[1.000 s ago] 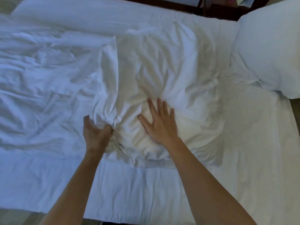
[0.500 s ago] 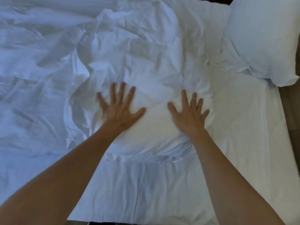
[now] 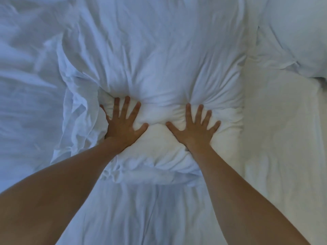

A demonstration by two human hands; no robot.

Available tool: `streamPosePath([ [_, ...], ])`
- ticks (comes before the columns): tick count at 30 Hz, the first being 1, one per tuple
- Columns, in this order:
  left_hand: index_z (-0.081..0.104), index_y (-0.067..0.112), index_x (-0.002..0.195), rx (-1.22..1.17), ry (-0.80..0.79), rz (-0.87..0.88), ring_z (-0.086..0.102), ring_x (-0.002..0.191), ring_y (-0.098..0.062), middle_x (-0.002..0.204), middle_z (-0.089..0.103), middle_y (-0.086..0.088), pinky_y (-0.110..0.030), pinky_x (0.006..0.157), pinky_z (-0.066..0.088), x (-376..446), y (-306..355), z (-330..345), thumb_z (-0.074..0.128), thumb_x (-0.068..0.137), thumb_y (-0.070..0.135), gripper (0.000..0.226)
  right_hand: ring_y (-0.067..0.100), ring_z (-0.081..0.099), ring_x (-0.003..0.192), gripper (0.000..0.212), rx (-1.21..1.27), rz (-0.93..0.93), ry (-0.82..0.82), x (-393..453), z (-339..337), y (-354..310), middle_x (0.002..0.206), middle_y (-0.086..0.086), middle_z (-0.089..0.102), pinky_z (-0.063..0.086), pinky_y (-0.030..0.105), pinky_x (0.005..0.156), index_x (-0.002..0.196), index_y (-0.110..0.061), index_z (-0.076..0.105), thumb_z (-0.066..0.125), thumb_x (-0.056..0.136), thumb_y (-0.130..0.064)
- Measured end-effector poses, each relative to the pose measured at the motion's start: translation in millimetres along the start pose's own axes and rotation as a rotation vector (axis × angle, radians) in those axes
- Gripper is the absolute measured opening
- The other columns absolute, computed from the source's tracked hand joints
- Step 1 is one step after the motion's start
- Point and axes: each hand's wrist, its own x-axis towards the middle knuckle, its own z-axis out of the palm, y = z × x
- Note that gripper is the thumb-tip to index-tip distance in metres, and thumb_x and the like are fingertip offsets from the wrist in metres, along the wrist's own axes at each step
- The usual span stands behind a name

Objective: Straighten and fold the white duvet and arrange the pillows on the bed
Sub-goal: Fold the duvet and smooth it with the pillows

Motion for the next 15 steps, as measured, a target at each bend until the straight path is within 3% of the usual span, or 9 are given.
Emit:
streamPosePath([
  [3,0.01,0.037,0.156,0.032,-0.027,-0.018,-0.002,0.151,-0.03,0.166,0.001,-0.001,-0.068,0.108,-0.013,-2,-2,-21,0.008,0.081,0.076,0.084,0.03,-0.023,0.148,0.102,0.009,0.011,-0.032,-6,-19,-5,0.162,0.004,-0.025,-0.014,0.068,0.111,0.152,-0.04,-0.017,0.014,0.072,-0.094],
  [7,0.033,0.026,0.153,0.046,0.156,0.176,0.021,0.149,-0.03,0.161,0.027,-0.01,-0.062,0.117,0.009,5,-1,-62,0.031,0.088,0.059,0.073,0.031,-0.018,0.15,0.084,0.119,-0.042,0.268,-18,-40,1,0.164,0.007,-0.019,-0.002,0.065,0.116,0.155,-0.038,-0.01,0.016,0.087,-0.08],
  [10,0.024,0.027,0.155,0.004,0.288,0.239,0.015,0.151,-0.028,0.163,0.019,-0.011,-0.059,0.119,0.005,40,8,-96,0.034,0.091,0.055,0.071,0.03,-0.018,0.15,0.081,0.141,-0.074,0.292,-2,-68,-2,0.163,0.006,-0.02,-0.003,0.063,0.117,0.155,-0.037,-0.012,0.016,0.09,-0.078],
  [15,0.006,0.034,0.157,0.001,0.332,0.194,0.0,0.152,-0.032,0.166,0.002,-0.006,-0.07,0.114,0.001,119,22,-148,0.025,0.088,0.069,0.079,0.032,-0.016,0.15,0.088,0.161,-0.1,0.357,65,-131,-33,0.164,0.007,-0.014,-0.005,0.066,0.115,0.155,-0.036,-0.009,0.015,0.084,-0.084],
])
